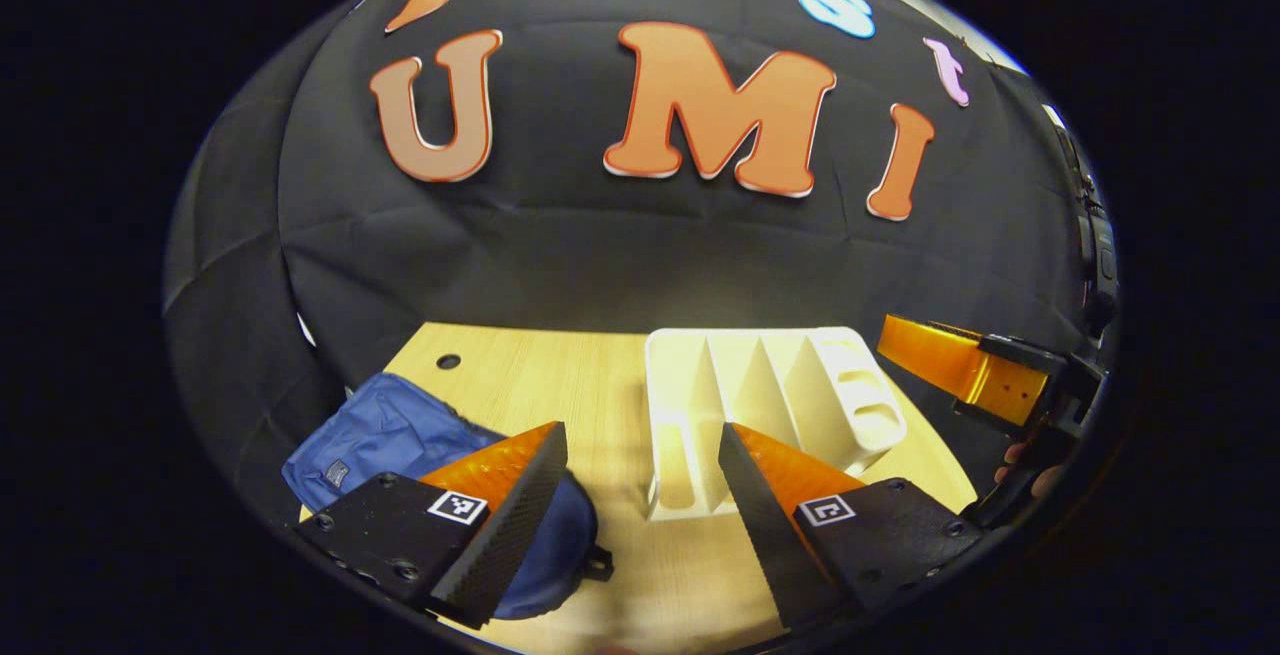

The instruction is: Open the schoolbag, grab two books from the bookshelf and put them into the schoolbag.

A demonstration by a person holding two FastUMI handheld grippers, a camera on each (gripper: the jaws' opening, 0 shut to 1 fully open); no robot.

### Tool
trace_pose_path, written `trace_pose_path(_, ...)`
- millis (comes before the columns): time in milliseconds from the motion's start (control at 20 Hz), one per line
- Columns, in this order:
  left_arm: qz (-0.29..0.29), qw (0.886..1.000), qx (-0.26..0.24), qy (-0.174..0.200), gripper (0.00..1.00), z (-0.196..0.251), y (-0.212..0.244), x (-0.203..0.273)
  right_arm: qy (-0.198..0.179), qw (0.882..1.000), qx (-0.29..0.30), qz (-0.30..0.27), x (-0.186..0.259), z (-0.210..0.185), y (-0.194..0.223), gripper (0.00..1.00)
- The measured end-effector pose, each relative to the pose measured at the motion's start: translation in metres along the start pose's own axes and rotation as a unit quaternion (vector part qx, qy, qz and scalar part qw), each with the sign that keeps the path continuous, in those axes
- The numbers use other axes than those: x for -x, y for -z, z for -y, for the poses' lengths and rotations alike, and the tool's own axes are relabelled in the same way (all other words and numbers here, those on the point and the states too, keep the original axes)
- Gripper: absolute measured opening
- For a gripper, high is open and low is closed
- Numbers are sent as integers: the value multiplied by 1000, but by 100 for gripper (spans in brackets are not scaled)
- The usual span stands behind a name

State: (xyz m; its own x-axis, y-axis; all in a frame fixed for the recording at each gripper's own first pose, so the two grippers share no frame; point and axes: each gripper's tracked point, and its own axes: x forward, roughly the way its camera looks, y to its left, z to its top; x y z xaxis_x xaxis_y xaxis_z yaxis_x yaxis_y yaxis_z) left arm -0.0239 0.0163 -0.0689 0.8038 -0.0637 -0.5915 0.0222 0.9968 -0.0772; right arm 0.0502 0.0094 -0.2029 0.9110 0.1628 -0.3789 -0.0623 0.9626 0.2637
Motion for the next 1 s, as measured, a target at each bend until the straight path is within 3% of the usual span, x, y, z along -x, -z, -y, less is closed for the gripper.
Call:
trace_pose_path(500,139,990,0,-30,97,39,-54,33,35,992,57,104,26,26,-49,74)
trace_pose_path(750,226,974,-19,-22,94,77,-81,51,45,992,61,103,25,30,-48,81)
trace_pose_path(1000,252,967,-19,-15,94,97,-89,49,57,989,71,116,30,36,-52,81)
